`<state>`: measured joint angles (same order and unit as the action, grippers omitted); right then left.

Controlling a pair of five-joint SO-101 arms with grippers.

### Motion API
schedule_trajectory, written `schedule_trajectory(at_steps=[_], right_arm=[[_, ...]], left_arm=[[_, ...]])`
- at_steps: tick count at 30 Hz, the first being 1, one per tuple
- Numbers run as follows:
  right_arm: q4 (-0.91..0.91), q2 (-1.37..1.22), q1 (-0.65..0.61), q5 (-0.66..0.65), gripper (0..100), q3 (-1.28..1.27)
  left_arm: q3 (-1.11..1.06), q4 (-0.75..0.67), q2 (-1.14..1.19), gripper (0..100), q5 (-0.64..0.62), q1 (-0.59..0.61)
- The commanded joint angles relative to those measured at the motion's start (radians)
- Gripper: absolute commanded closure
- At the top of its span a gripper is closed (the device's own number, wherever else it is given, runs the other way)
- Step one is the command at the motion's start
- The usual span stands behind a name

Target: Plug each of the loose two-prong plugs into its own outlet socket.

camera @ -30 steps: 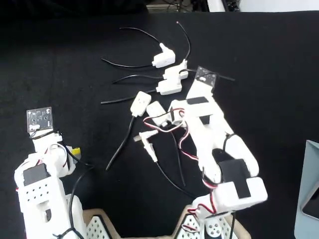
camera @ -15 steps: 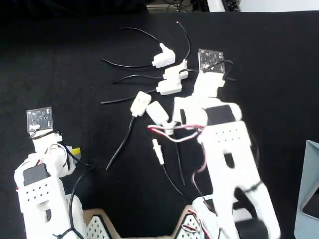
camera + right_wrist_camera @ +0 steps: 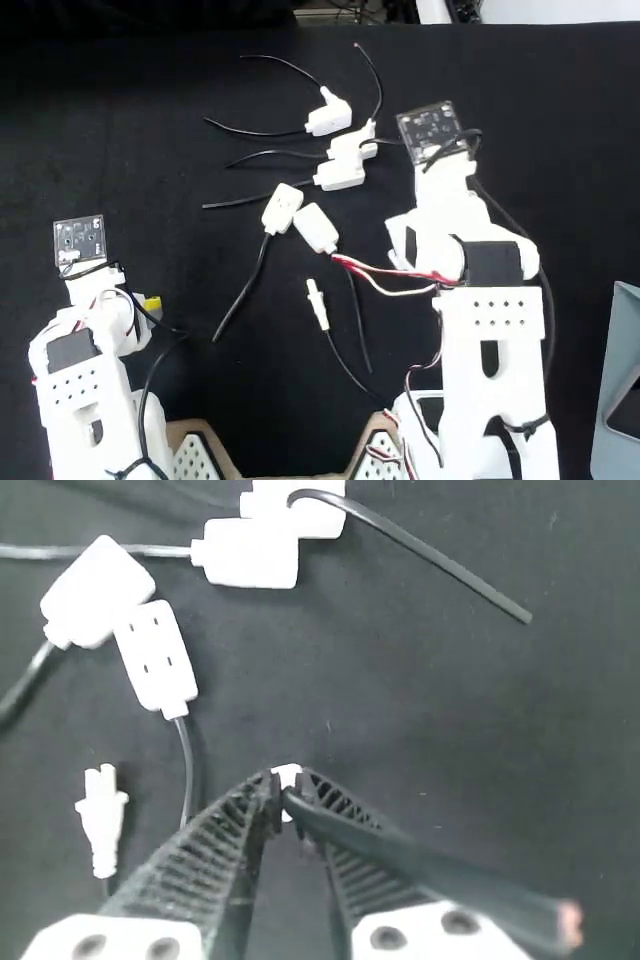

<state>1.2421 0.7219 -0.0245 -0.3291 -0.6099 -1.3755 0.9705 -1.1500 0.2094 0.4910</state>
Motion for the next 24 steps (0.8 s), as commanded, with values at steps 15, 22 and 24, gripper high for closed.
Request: schedule_trajectory(at_steps=[15, 22, 24], right_arm=[[0.041, -0.562, -0.258, 0.098, 81.0, 0.473], [0.212, -0.572, -0.253, 0.091, 81.0, 0.492], [0.198, -0.572, -0.256, 0.069, 81.0, 0.412]], left_arm=[[0.005, -0.023, -0.012, 72, -0.003, -0.012], [0.005, -0.023, -0.012, 72, -0.003, -0.012], [0.005, -0.023, -0.012, 72, -0.003, -0.012]])
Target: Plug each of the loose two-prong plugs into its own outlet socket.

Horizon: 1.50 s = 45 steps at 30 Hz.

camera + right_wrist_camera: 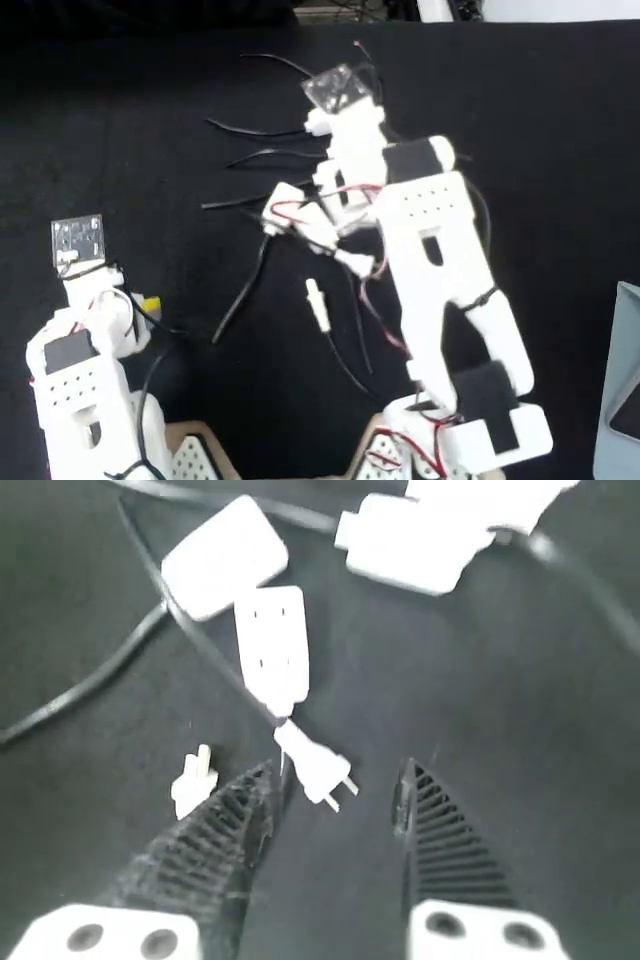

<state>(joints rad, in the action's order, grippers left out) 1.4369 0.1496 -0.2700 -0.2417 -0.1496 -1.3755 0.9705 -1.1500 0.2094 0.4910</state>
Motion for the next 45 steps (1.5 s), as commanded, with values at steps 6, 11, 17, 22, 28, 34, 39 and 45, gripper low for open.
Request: schedule_trajectory(at_steps=[6, 11, 17, 22, 28, 34, 39, 45], right_arm=[[-0.184, 0.001, -0.005, -0.144, 81.1, -0.303], [-0.264, 0.001, -0.003, -0.252, 81.1, -0.429], [-0.304, -0.001, 0.072, -0.431, 81.1, -0.476], [-0.304, -0.001, 0.068, -0.466, 81.1, -0.476], [-0.354, -0.051, 0.02, -0.468, 81.2, -0.478], [-0.453, -0.205, 0.015, -0.468, 86.8, -0.46], [-0.459, -0.262, 0.021, -0.468, 94.2, -0.403], [-0.459, -0.262, 0.021, -0.466, 95.0, -0.398]], left_arm=[[0.004, -0.023, -0.012, 72, -0.003, -0.012], [0.004, -0.023, -0.012, 72, -0.003, -0.012], [0.004, -0.023, -0.012, 72, -0.003, -0.012], [0.004, -0.023, -0.012, 72, -0.003, -0.012], [0.004, -0.023, -0.012, 72, -0.003, -0.012], [0.004, -0.023, -0.012, 72, -0.003, -0.012], [0.004, -0.023, -0.012, 72, -0.003, -0.012], [0.004, -0.023, -0.012, 72, -0.003, -0.012]])
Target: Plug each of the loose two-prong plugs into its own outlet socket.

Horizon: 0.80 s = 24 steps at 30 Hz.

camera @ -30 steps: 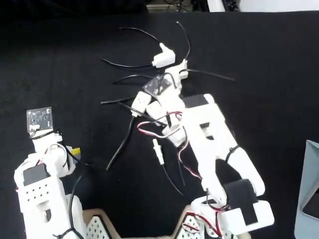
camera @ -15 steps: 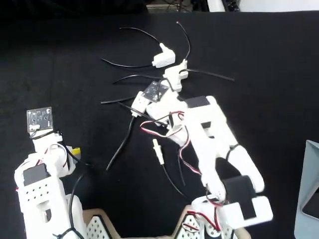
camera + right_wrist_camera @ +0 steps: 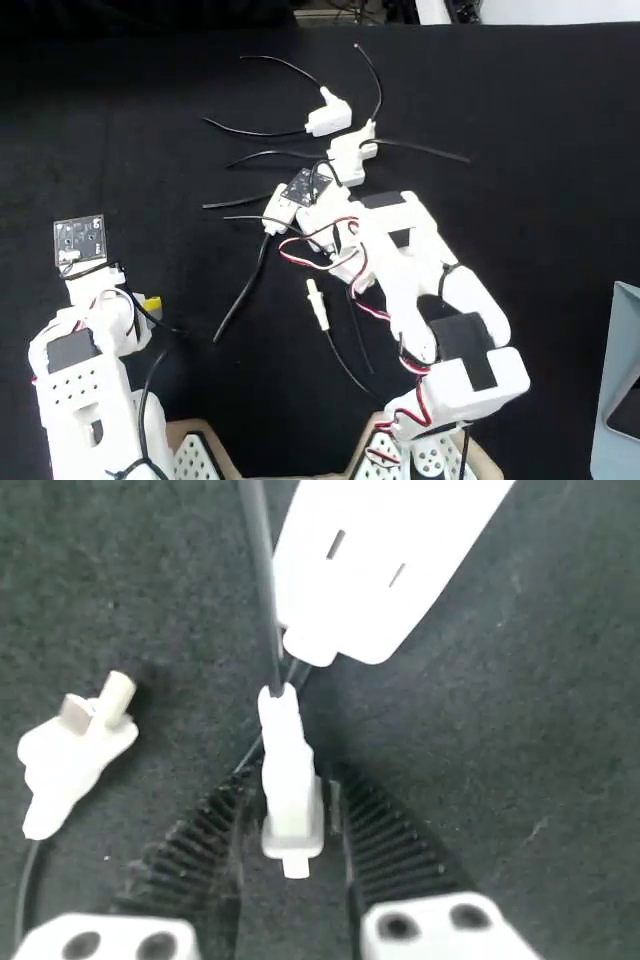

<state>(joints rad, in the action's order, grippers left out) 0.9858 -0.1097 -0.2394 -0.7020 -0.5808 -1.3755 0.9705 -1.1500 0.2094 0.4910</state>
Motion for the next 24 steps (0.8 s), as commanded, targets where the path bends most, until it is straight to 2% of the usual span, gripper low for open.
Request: schedule_trajectory(at_steps=[1, 7, 12, 19, 24], right_arm=[[-0.008, -0.002, -0.009, 0.0, 95.0, 0.033], [-0.006, -0.002, -0.009, 0.04, 93.3, 0.042], [0.08, -0.005, -0.012, 0.146, 82.2, 0.116], [0.098, -0.01, -0.014, 0.141, 88.7, 0.153], [0.098, -0.012, -0.011, 0.141, 89.6, 0.15]], left_arm=[[0.004, -0.023, -0.012, 72, -0.003, -0.012], [0.004, -0.023, -0.012, 72, -0.003, -0.012], [0.004, -0.023, -0.012, 72, -0.003, -0.012], [0.004, -0.023, -0.012, 72, -0.003, -0.012], [0.004, -0.023, -0.012, 72, -0.003, -0.012]])
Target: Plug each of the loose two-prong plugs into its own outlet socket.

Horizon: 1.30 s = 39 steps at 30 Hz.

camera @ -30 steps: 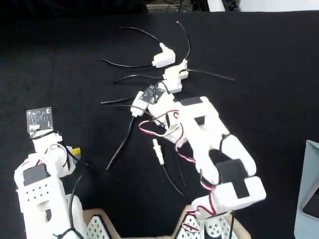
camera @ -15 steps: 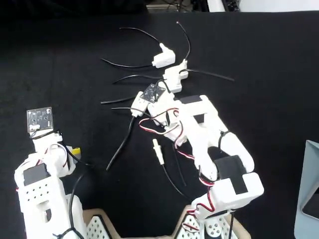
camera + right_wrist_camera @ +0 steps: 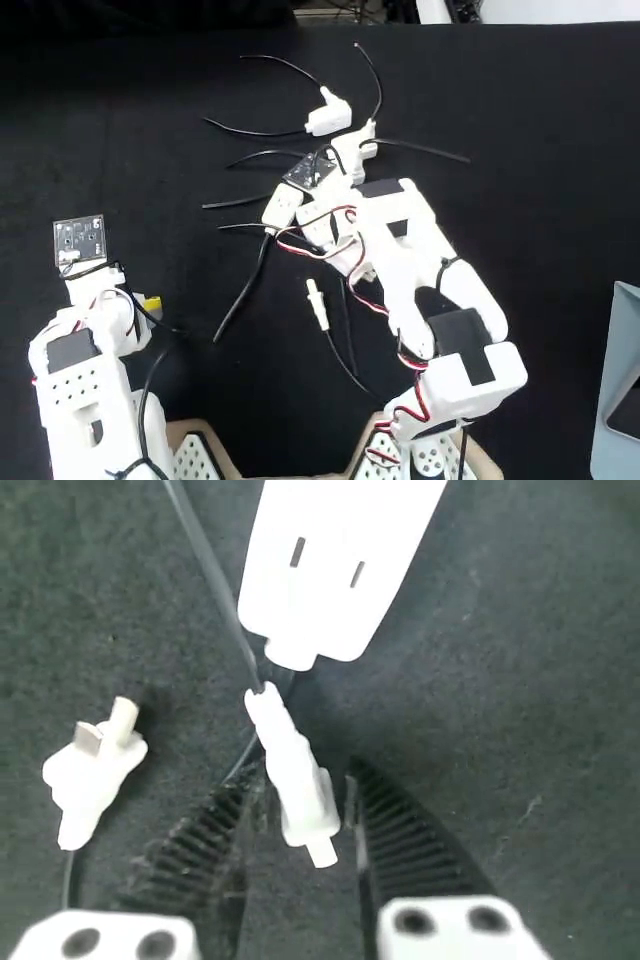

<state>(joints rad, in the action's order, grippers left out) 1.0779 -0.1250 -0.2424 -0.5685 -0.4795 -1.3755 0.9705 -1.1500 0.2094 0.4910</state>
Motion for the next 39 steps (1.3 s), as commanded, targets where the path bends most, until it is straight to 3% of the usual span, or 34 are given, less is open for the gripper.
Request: schedule_trajectory(at_steps=[1, 5, 8, 18, 25, 33, 39], right_arm=[[0.006, 0.004, -0.008, 0.008, 89.6, 0.047], [0.008, 0.004, -0.011, 0.008, 91.0, 0.047], [0.014, 0.013, -0.012, 0.006, 99.1, 0.051], [0.187, 0.236, -0.012, 0.017, 98.7, 0.047], [0.265, 0.536, -0.049, 0.187, 98.7, 0.031], [0.074, 0.871, -0.253, 0.35, 98.7, -0.24], [-0.144, 1.093, -0.338, 0.384, 98.7, -0.461]], left_arm=[[0.004, -0.023, -0.012, 72, -0.003, -0.012], [0.004, -0.023, -0.012, 72, -0.003, -0.012], [0.004, -0.023, -0.012, 72, -0.003, -0.012], [0.004, -0.023, -0.012, 72, -0.003, -0.012], [0.008, -0.023, -0.012, 72, -0.009, -0.013], [0.053, -0.021, -0.014, 72, -0.026, -0.116], [0.211, -0.021, -0.014, 71, -0.195, -0.163]])
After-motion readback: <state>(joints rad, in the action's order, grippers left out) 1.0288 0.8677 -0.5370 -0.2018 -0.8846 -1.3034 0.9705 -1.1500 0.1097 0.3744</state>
